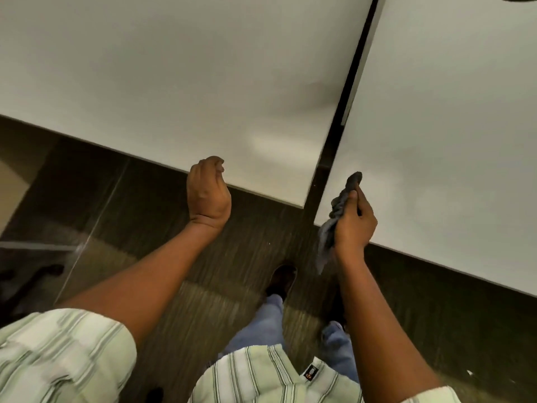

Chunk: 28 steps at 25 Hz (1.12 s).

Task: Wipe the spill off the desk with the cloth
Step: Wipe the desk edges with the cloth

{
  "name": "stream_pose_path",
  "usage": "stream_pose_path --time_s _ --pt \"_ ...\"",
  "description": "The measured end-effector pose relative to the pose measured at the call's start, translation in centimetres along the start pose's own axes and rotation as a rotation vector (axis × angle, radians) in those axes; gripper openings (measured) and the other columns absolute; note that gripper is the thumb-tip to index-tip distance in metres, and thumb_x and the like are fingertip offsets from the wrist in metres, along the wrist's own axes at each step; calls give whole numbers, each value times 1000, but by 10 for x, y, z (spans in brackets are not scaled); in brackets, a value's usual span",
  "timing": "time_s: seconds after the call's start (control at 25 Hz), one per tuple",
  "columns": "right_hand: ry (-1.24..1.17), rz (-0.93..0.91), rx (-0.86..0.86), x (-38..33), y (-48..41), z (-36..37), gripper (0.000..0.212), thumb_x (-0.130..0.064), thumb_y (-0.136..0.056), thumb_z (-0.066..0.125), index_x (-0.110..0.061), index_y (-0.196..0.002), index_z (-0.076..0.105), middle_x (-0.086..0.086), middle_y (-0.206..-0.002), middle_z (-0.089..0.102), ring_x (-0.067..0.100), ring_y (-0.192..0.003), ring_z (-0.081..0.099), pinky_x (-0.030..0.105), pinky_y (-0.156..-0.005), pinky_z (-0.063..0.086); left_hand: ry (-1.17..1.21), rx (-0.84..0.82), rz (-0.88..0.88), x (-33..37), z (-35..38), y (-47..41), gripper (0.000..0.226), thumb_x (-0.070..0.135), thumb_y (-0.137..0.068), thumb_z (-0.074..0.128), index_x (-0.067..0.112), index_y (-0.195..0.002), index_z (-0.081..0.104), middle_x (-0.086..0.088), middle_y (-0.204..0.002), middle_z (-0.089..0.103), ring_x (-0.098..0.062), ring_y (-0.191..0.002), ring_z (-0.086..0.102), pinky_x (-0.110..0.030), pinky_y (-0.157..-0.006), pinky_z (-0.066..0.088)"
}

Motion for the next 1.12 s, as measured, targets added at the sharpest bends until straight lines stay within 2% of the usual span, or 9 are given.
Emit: stream_pose_path --time_s 0.12,0.28,0.48,0.6,0.72,0.8,0.92,1.0,1.12 --pt "-55 80 -50 13 -8 -14 30 -24 -101 47 -19 -128 61 10 -112 69 20 -99 66 38 -96 53 23 22 -18 34 5 16 23 6 -93 39 -2 -101 59 -21 -81 65 -36 -77 59 -41 -72 47" --pt "-127 145 -104 38 -10 -24 29 -24 -101 49 -22 -127 61 1 -120 66 15 -111 62 41 -105 47 -17 18 10 67 21 14 24 18 -98 45 0 -101 60 -20 -78 67 -35 -71 61 -40 -65 47" --pt "-216 38 -145 44 -29 -15 25 -22 -100 49 -34 -120 61 -9 -113 63 7 -110 59 34 -104 46 -86 89 120 90 49 -4 31 23 -98 50 0 -79 58 -18 -64 59 -22 -57 45 -19 -56 20" --pt "-381 -22 -153 36 -54 3 27 -21 -100 50 -30 -123 62 -14 -113 64 3 -112 59 23 -99 46 -56 151 135 96 65 -10 34 22 -98 50 2 -70 53 -12 -58 49 -21 -54 40 -22 -50 17" --pt "-508 -84 -168 38 -68 26 29 -19 -100 50 -30 -124 60 -19 -113 63 -1 -114 58 20 -100 46 -5 228 136 96 78 -10 37 20 -98 48 1 -65 50 -21 -58 55 -30 -53 46 -24 -51 23" --pt "-576 -141 -147 43 -72 32 30 -16 -100 49 -27 -126 59 -16 -112 63 3 -114 58 25 -103 45 -1 272 164 98 83 -9 39 20 -98 47 4 -63 46 -23 -57 53 -33 -53 46 -31 -52 28" --pt "-601 -260 -73 51 -71 32 33 -16 -98 50 -26 -129 56 -16 -108 62 2 -110 58 16 -98 44 -24 308 321 105 82 -10 43 20 -97 45 1 -59 44 -24 -52 50 -34 -49 44 -42 -50 33" --pt "-605 -327 -13 62 -63 26 33 -17 -97 52 -25 -129 57 -12 -109 61 2 -109 58 13 -95 44 -30 326 460 109 82 -9 44 16 -97 45 -2 -56 45 -23 -49 47 -32 -47 42 -43 -49 32" --pt "-581 -413 -16 72 -41 20 35 -9 -96 52 -15 -131 52 0 -110 58 -4 -107 55 9 -94 43 9 315 486 109 83 -8 46 15 -97 45 -4 -55 46 -22 -48 45 -32 -46 41 -44 -47 33"
Point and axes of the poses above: each hand's wrist, its own y-axis away from the middle knuckle, its own z-axis out of the palm, x = y × z, the point moved 6 cm from there along -y, towards the middle knuckle
